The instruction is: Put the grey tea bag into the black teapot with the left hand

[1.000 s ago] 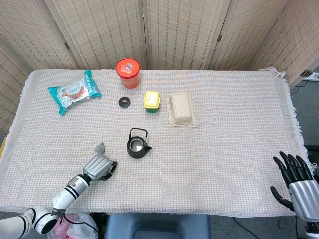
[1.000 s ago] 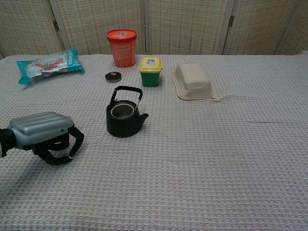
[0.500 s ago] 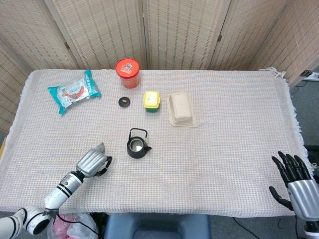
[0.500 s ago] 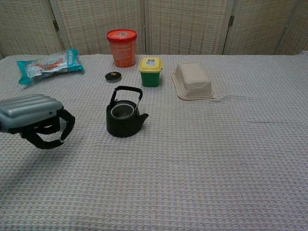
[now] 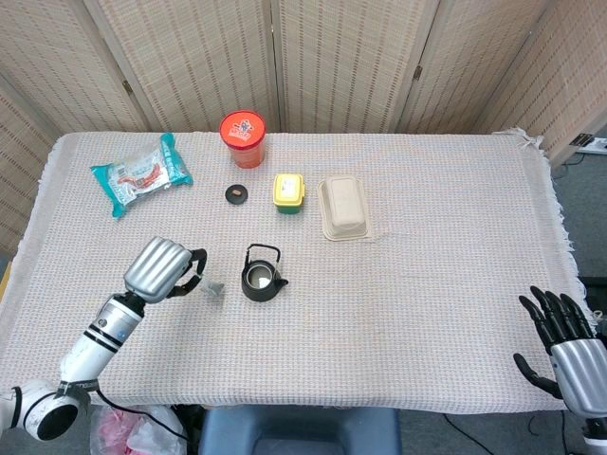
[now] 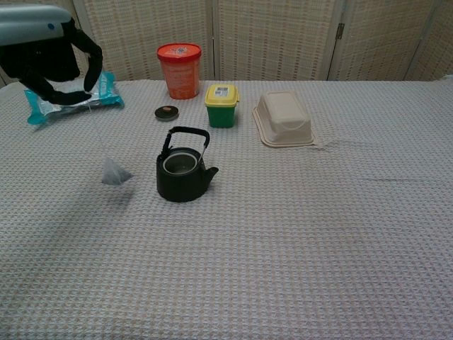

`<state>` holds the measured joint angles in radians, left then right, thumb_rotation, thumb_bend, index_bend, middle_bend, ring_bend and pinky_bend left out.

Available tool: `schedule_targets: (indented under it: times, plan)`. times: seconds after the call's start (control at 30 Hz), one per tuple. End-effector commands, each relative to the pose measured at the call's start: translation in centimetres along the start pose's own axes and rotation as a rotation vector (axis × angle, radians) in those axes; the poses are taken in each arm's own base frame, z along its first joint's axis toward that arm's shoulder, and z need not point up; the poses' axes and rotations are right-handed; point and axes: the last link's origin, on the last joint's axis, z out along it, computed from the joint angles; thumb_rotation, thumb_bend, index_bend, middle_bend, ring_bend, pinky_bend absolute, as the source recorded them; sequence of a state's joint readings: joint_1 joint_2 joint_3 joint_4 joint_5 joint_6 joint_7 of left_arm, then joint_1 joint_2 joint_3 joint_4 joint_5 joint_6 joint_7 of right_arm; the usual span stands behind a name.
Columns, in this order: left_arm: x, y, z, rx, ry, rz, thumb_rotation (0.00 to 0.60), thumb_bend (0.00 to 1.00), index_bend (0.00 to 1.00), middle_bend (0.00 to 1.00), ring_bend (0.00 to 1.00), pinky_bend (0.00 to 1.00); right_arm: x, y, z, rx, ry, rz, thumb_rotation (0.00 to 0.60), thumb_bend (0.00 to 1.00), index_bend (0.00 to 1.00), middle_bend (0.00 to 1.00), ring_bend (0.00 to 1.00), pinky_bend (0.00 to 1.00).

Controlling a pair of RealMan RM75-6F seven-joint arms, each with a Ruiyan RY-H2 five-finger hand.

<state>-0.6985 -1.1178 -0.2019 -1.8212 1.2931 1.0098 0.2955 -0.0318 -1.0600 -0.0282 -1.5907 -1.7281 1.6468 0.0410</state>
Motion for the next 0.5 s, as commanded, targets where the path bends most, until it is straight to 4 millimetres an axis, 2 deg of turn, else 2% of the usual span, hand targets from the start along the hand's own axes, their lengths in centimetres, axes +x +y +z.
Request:
schedule_targets:
  times: [0.03,0.3,0.5]
  plan:
    - [1.8,0.7,1.5,-0.007,0.017,0.023,0.600,0.50,0.65,1.00,1.00,1.00,-0.1,0.0,0.1,0.002,-0.009,-0.001,0.600,0.23,0.00,0.00,0.00,0.00]
    - [3.3,2.4,3.2,-0.024,0.019,0.072,0.600,0.50,0.65,1.00,1.00,1.00,-0.1,0.2,0.4,-0.005,-0.016,0.004,0.600,0.23,0.00,0.00,0.00,0.00]
    - [3.2,4.1,4.0,-0.051,0.005,0.103,0.600,0.50,0.65,1.00,1.00,1.00,0.1,0.5,0.5,-0.013,-0.016,0.018,0.600,0.23,0.00,0.00,0.00,0.00]
